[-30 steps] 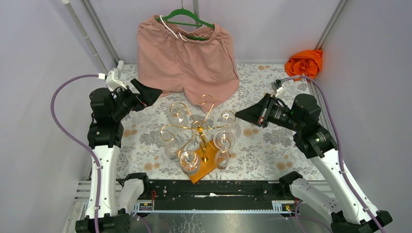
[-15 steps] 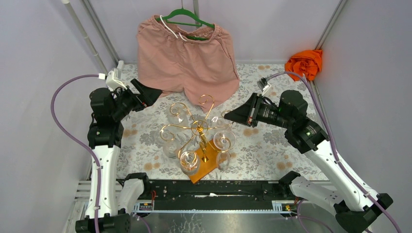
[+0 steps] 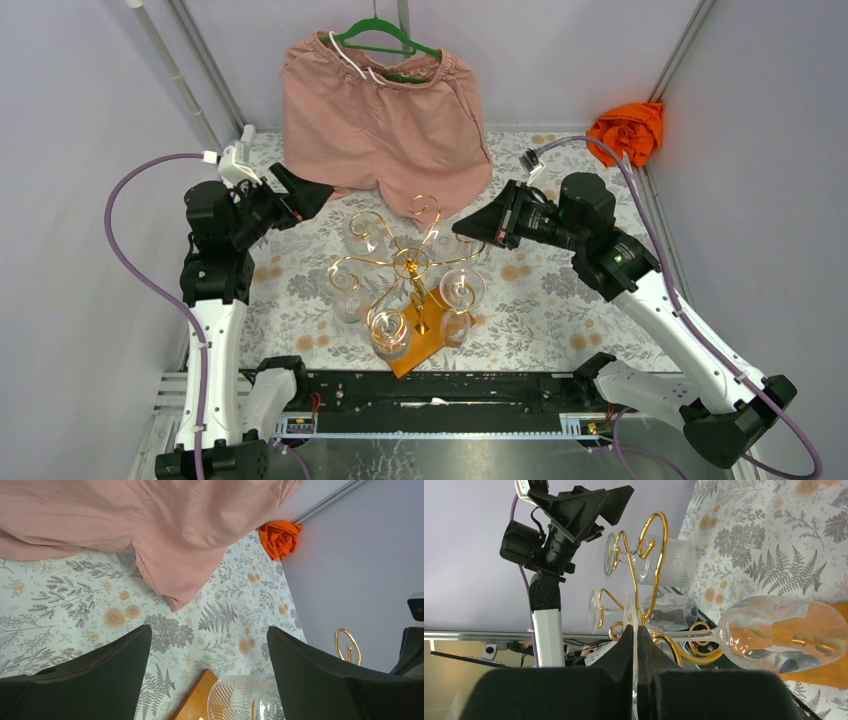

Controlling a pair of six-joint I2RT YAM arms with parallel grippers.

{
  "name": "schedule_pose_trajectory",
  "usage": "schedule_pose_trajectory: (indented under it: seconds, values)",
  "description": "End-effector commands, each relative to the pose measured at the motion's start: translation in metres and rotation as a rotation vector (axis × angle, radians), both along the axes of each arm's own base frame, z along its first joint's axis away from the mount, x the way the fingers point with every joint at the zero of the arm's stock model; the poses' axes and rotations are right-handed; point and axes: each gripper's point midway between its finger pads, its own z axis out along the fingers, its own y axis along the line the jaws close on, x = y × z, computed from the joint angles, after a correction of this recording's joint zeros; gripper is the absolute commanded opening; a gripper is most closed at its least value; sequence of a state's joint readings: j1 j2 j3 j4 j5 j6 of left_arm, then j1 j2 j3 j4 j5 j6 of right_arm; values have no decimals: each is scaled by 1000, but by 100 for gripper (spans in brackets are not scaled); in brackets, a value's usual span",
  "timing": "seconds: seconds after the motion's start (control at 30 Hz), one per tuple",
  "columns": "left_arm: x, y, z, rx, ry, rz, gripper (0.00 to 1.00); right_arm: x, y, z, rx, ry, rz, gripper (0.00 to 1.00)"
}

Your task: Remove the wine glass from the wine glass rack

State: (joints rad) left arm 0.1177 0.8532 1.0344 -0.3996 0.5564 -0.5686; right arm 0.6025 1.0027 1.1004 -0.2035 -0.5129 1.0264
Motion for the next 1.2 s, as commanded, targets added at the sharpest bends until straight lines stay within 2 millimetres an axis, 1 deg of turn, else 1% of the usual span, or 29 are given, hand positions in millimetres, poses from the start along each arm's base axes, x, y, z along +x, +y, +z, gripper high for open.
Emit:
schedule_pose_trajectory:
  seconds: [0.0,0.2,0.4,0.57,0.6,0.77,0.9,0.93,0.97,1.07,1.1,1.13,1.17]
  values:
    - [-1,1,-3,23,-7,1,93,8,4,41,69,-140,-12,0]
    - [-1,1,-3,24,-5,0,93,17,2,47,31,-176,-47,0]
    - [0,1,-4,23,-3,2,93,30,-6,54,-24,-223,-119,0]
    - [3,1,-4,14,4,2,93,48,-18,53,-118,-257,-225,0]
    - [6,1,-1,-1,-1,7,93,60,-28,55,-175,-292,-293,0]
    - [19,1,6,-32,-7,9,93,79,-45,79,-250,-382,-401,0]
    - [37,7,13,-39,-22,40,93,94,-57,103,-297,-455,-484,0]
    - [42,7,16,-45,-31,41,93,97,-57,112,-291,-473,-491,0]
    - [48,7,18,-53,-34,38,93,100,-54,115,-288,-481,-489,0]
    - [64,4,27,-80,-62,18,93,108,-36,132,-234,-511,-439,0]
    - [70,5,31,-84,-75,19,93,112,-27,138,-218,-519,-417,0]
    - [77,7,33,-83,-82,28,93,112,-24,148,-202,-541,-401,0]
    - [84,10,36,-80,-87,41,93,117,-20,155,-199,-555,-395,0]
